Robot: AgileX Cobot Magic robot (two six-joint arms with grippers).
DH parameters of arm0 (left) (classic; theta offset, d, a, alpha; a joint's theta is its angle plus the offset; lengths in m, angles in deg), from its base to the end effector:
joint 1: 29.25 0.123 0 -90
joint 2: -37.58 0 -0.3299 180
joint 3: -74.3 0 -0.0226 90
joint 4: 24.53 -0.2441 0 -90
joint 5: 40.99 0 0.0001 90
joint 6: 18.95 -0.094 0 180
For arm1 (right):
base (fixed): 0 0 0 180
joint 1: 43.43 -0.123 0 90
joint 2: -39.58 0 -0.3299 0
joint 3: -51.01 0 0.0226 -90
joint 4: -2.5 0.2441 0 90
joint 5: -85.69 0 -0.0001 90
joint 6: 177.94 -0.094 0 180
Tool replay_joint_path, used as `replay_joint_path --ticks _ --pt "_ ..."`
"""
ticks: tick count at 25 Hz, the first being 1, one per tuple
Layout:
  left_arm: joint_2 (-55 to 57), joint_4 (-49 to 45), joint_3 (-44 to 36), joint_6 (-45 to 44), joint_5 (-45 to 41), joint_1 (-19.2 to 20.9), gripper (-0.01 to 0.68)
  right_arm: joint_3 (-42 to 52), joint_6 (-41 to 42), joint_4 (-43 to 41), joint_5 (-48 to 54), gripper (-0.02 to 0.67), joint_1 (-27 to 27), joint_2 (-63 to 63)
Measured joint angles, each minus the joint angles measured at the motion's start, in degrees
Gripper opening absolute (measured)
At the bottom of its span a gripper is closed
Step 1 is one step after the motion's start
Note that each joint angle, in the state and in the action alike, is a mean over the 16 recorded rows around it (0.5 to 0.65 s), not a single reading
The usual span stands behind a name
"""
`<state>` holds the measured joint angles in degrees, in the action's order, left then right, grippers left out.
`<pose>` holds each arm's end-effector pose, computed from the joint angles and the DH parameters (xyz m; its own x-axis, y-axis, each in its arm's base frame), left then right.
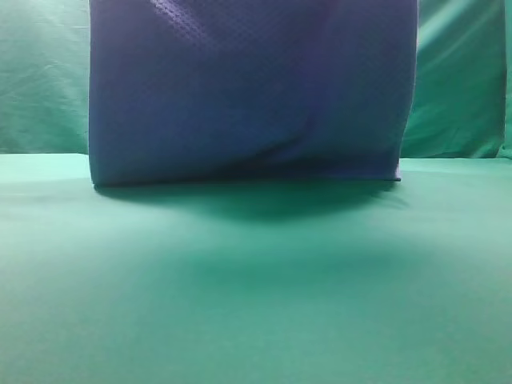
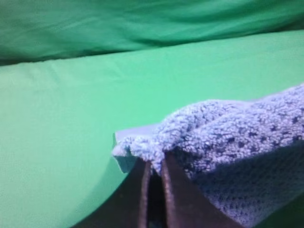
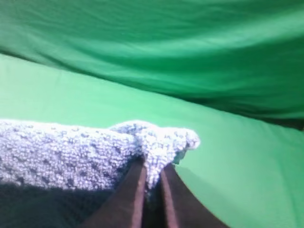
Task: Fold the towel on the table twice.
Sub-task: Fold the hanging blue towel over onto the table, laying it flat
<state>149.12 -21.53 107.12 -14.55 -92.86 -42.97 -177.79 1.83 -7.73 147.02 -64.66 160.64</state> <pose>0.4143 -0.1051 0.4386 -0.6569 0.0484 -0.7524 0.1970 0.9743 -0.1094 0.4373 0.1542 0.4379 -0.6152 -0.3262 -0.7177 -0.3034 0.9382 -0.1663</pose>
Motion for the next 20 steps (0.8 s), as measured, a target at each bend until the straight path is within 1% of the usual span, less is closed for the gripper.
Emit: replay_joint_path --ticks 4,7,14,20 --pt "-3.34 0.77 -7.87 0.43 0.81 -0.12 0.000 6.92 -0.29 1.38 0.63 0.000 -0.15 -3.26" --pt "-6.79 1.46 -14.74 0.69 2.40 -0.20 0.000 14.00 -0.58 2.41 -0.53 0.000 -0.42 -7.10" --pt "-16.75 3.73 -31.18 0.89 6.68 -0.49 0.000 34.40 -2.35 4.45 -6.37 0.000 -1.55 -18.92" --pt "-25.96 8.22 -43.95 0.00 8.57 -0.72 0.000 52.05 -4.50 6.73 -11.74 0.000 -2.44 -29.41"
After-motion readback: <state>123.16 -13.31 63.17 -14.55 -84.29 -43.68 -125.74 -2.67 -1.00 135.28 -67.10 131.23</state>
